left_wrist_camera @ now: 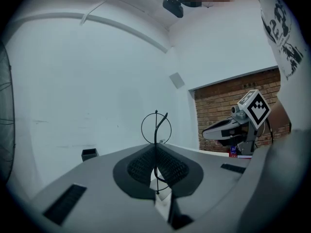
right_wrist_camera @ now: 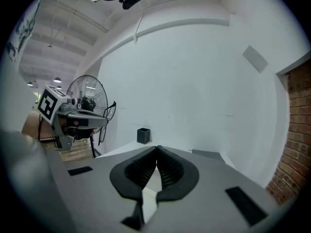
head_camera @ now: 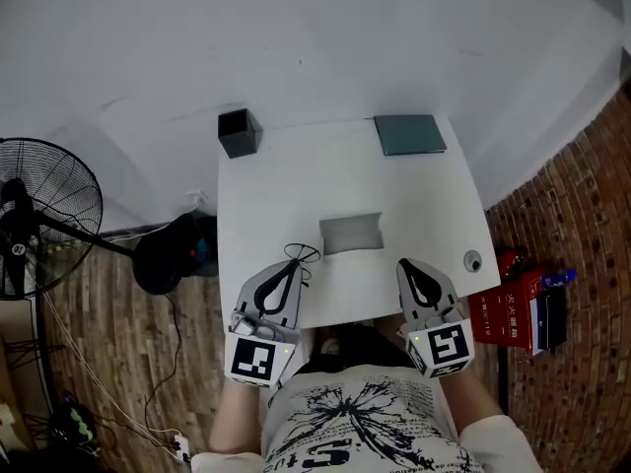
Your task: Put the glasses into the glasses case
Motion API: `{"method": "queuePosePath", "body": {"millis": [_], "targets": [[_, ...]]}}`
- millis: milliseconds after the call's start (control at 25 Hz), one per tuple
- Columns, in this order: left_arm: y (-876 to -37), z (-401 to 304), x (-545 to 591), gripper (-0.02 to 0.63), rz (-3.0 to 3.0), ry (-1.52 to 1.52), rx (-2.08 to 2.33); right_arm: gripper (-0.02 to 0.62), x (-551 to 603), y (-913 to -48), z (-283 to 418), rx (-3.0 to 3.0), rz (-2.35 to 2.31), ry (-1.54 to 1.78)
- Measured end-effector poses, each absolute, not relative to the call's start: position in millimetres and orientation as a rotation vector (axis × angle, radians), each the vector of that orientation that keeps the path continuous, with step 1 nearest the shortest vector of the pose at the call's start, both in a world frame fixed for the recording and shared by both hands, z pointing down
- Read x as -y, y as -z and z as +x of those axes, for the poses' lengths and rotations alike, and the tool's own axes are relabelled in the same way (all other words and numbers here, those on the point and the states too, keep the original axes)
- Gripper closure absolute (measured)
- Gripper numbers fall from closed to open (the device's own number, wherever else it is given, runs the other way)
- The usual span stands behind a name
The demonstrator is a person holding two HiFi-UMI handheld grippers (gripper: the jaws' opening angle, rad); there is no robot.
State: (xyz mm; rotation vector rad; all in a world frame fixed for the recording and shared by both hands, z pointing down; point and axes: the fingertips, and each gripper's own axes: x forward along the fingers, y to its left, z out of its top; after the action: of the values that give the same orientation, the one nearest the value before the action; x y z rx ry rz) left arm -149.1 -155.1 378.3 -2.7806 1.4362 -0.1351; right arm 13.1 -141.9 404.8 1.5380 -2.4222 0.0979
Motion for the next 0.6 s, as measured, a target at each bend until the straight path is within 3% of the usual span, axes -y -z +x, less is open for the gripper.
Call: {"method": "queuePosePath", "body": {"millis": [200, 600], "targets": [[-403, -133, 188, 0.591, -2.808, 0.246, -1.43, 0.58, 178, -422, 19, 2.435, 1.485, -0.143], [-481, -75, 227, 0.591, -2.827, 0.809, -1.138, 0.58, 228, -466, 42, 2.45, 1.395, -0.263]]}}
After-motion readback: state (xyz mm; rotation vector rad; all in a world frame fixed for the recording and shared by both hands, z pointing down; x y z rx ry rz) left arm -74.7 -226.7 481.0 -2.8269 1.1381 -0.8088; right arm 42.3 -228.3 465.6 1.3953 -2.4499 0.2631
